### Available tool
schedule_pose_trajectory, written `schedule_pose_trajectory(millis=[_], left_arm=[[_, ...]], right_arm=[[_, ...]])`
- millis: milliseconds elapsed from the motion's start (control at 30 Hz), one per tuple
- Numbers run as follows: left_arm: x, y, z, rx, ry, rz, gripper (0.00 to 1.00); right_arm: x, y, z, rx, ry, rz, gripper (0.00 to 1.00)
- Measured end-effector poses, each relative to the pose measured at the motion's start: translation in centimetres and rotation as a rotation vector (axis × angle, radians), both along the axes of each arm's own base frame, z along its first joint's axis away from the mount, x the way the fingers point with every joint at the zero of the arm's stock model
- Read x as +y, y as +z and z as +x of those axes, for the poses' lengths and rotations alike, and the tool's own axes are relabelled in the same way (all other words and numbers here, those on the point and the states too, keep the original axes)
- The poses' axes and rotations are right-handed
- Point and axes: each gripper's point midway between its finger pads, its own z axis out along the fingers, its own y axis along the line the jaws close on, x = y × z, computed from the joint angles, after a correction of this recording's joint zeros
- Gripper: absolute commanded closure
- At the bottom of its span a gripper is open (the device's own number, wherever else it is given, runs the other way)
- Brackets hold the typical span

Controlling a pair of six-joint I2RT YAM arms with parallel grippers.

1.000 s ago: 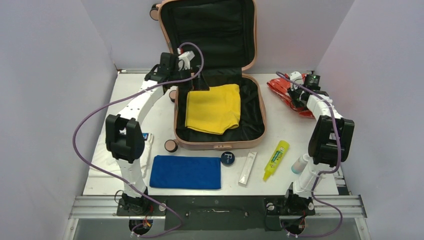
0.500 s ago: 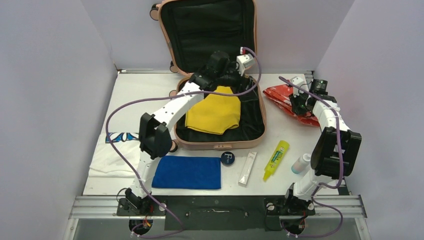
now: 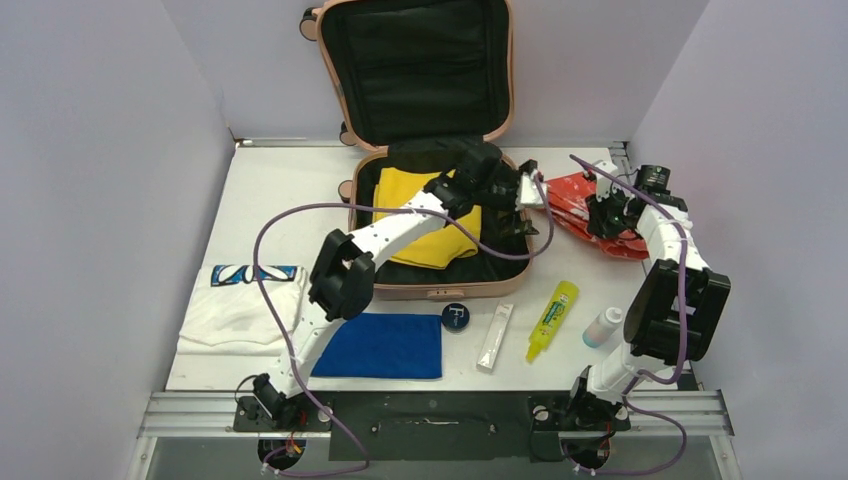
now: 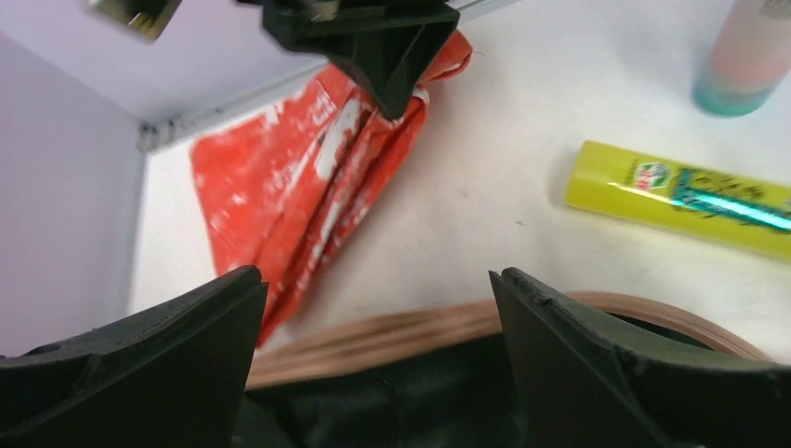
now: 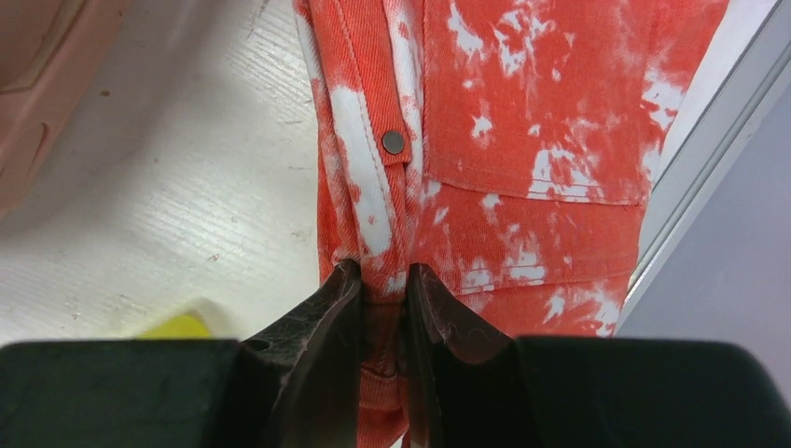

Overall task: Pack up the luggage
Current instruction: Pick up the clothes from the corner of the board.

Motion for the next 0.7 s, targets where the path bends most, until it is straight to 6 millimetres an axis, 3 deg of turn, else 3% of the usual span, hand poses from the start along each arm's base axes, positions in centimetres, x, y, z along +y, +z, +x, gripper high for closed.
schedule_pose_trajectory(millis=[300,700], left_arm=[[-5.0,-1.7,-1.8,-0.466,-0.094,-0.024,0.04],[-9.5,-2.4,0.4,-0.733,-0.033,-0.064,0.04]], right_arm=[[-0.4,1.0,-0.3,0.001,0.007,0.030,0.95],[-1.0,1.2,-1.2,0.009,0.030,0.054,0.95]])
